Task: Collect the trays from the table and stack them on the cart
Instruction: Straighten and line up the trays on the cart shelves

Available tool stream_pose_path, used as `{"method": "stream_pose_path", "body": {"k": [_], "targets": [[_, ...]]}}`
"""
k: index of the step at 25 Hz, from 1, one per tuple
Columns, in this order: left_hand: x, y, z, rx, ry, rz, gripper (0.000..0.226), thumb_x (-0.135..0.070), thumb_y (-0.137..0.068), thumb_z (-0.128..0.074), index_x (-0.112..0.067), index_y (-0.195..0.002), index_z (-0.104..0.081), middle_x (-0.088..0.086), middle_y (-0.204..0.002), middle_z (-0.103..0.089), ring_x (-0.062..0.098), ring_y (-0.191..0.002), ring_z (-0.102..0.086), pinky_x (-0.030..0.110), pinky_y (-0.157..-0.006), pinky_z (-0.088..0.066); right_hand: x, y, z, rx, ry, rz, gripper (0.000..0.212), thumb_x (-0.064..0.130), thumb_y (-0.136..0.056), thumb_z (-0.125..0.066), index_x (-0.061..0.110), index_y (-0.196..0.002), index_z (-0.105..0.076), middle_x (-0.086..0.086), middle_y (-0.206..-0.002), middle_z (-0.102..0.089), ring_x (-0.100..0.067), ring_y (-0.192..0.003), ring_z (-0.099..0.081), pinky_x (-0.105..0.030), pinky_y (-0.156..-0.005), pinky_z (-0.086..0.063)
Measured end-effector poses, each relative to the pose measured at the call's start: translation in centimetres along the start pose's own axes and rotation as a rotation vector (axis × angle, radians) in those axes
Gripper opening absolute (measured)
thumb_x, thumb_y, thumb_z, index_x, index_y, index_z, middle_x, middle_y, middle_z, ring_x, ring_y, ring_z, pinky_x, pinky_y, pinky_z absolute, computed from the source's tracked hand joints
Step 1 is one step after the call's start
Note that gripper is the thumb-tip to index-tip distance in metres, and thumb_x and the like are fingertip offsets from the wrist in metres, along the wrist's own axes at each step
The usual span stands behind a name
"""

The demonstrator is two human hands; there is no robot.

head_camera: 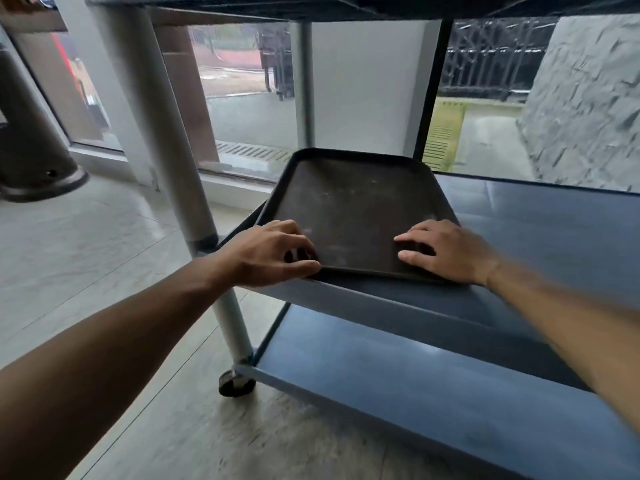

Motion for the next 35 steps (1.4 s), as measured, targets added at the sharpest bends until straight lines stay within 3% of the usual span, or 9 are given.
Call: {"method": "stream_pose_path", "body": {"k": [5,10,17,21,25,28,30,32,35], "targets": [[-0.9,-0.1,-0.3,-0.081,0.060,-0.014,0.025,-0.055,-0.087,-0.056,-0.040,-0.103,-0.069,-0.008,-0.099,-0.056,0.010,-0.088,-0.056,0.036,-0.082,-0.049,1.9,2.6,1.1,-0.003,-0.123,0.049,0.043,0.070,-0.081,-0.043,0.049,-0.110,-0.067,0.015,-0.114,-0.059,-0.008,-0.107,-0.054,-0.036,-0.091,-0.047],[-0.9,-0.3,0.1,-0.070,0.111,-0.023,0.010,-0.038,-0.084,-0.070,-0.039,-0.093,-0.074,-0.012,-0.087,-0.060,-0.004,-0.068,-0.052,0.024,-0.072,-0.043,3.2,4.5,2.8,-0.015,-0.062,0.105,0.028,0.063,-0.078,-0.060,0.046,-0.094,-0.074,0.016,-0.088,-0.066,-0.007,-0.082,-0.061,-0.028,-0.072,-0.051],[-1.2,0.8,0.4,-0.148,0.122,-0.071,0.013,-0.030,-0.085,-0.071,-0.034,-0.096,-0.076,-0.015,-0.088,-0.065,-0.009,-0.067,-0.051,0.021,-0.066,-0.042,4.5,5.4,3.5,-0.081,-0.018,0.116,0.024,0.059,-0.081,-0.062,0.042,-0.093,-0.075,0.025,-0.066,-0.050,-0.002,-0.064,-0.050,-0.016,-0.059,-0.032],[-0.8,1.4,0.4,-0.151,0.206,-0.081,0.014,-0.024,-0.084,-0.073,-0.027,-0.097,-0.078,-0.011,-0.090,-0.067,-0.003,-0.069,-0.056,0.010,-0.063,-0.037,5.4,5.7,3.4,-0.074,-0.033,0.126,0.027,0.057,-0.083,-0.061,0.038,-0.093,-0.076,0.024,-0.068,-0.051,-0.002,-0.066,-0.050,-0.015,-0.059,-0.031],[0.3,2.0,-0.1,-0.115,0.408,-0.017,0.014,-0.017,-0.084,-0.072,-0.019,-0.096,-0.079,-0.002,-0.092,-0.067,0.014,-0.082,-0.063,0.025,-0.073,-0.048,6.7,6.3,3.0,-0.076,-0.042,0.182,0.029,0.056,-0.085,-0.058,0.034,-0.089,-0.075,0.015,-0.082,-0.064,-0.005,-0.075,-0.057,-0.023,-0.066,-0.039],[0.6,1.7,-0.2,-0.105,0.405,-0.011,0.013,-0.018,-0.084,-0.072,-0.020,-0.095,-0.079,0.000,-0.093,-0.066,0.017,-0.085,-0.063,0.022,-0.074,-0.048,6.9,6.5,2.9,-0.100,-0.047,0.185,0.029,0.054,-0.089,-0.055,0.032,-0.091,-0.073,0.011,-0.085,-0.065,-0.010,-0.078,-0.060,-0.025,-0.066,-0.042],[1.1,1.6,0.0,-0.117,0.407,0.020,0.011,-0.019,-0.085,-0.072,-0.019,-0.093,-0.079,0.001,-0.092,-0.066,0.018,-0.085,-0.064,0.028,-0.079,-0.050,6.6,6.5,2.5,-0.105,-0.108,0.135,0.033,0.052,-0.092,-0.049,0.029,-0.095,-0.072,0.008,-0.087,-0.066,-0.014,-0.081,-0.061,-0.028,-0.068,-0.045],[1.4,1.8,-0.1,-0.130,0.367,0.033,0.012,-0.025,-0.085,-0.071,-0.019,-0.092,-0.079,0.000,-0.091,-0.065,0.017,-0.083,-0.063,0.036,-0.079,-0.051,6.8,6.4,2.1,-0.098,-0.113,0.118,0.043,0.062,-0.089,-0.042,0.030,-0.099,-0.069,0.009,-0.087,-0.064,-0.013,-0.080,-0.060,-0.027,-0.067,-0.045],[1.5,2.3,-0.3,-0.132,0.242,0.003,0.023,-0.046,-0.082,-0.069,-0.027,-0.092,-0.076,-0.008,-0.089,-0.063,0.006,-0.080,-0.061,0.030,-0.073,-0.051,8.2,6.0,1.4,-0.067,-0.049,0.140,0.065,0.085,-0.072,-0.030,0.034,-0.097,-0.061,0.014,-0.085,-0.054,-0.009,-0.075,-0.054,-0.025,-0.063,-0.040]]}}
Point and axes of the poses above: each hand's wrist, its own y-axis away from the middle knuckle, its own z-axis out of the back of the hand, x = y × z, the point moved 7 cm from there along -y, towards the middle knuckle
